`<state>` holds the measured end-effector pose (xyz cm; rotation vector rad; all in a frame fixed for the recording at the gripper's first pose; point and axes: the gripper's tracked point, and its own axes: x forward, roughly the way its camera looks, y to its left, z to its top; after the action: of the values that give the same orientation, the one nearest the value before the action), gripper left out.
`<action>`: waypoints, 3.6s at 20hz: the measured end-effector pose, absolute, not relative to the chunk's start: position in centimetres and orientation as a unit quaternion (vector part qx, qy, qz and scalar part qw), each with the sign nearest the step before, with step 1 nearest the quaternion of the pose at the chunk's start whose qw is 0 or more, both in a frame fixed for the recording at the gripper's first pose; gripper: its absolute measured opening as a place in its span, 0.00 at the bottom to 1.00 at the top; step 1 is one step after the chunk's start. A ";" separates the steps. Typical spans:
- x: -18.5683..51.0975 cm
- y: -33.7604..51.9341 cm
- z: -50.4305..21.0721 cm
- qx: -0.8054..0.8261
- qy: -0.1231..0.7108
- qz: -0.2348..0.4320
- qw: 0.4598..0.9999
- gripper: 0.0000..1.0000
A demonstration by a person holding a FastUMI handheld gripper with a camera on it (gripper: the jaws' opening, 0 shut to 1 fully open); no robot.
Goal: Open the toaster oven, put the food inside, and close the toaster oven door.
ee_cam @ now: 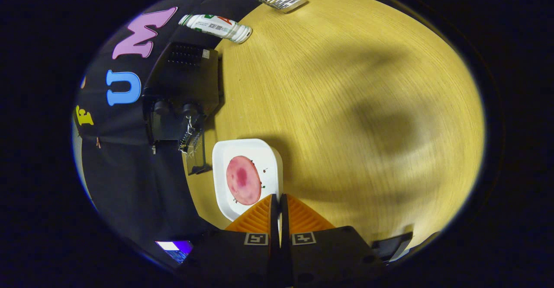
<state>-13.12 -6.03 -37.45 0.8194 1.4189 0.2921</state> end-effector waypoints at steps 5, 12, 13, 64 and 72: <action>-14.2 -1.2 -32.7 0.408 0.589 0.104 0.690 0.05; -14.7 8.7 -29.3 0.465 0.544 0.032 0.698 0.05; -14.6 9.9 -29.2 0.471 0.537 0.020 0.699 0.05; 1.3 27.8 -31.1 0.620 0.361 -0.208 0.665 0.99; -4.0 29.7 -25.8 0.546 0.420 -0.062 0.722 0.99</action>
<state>-4.03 29.68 -25.75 1.2066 0.9269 -0.1368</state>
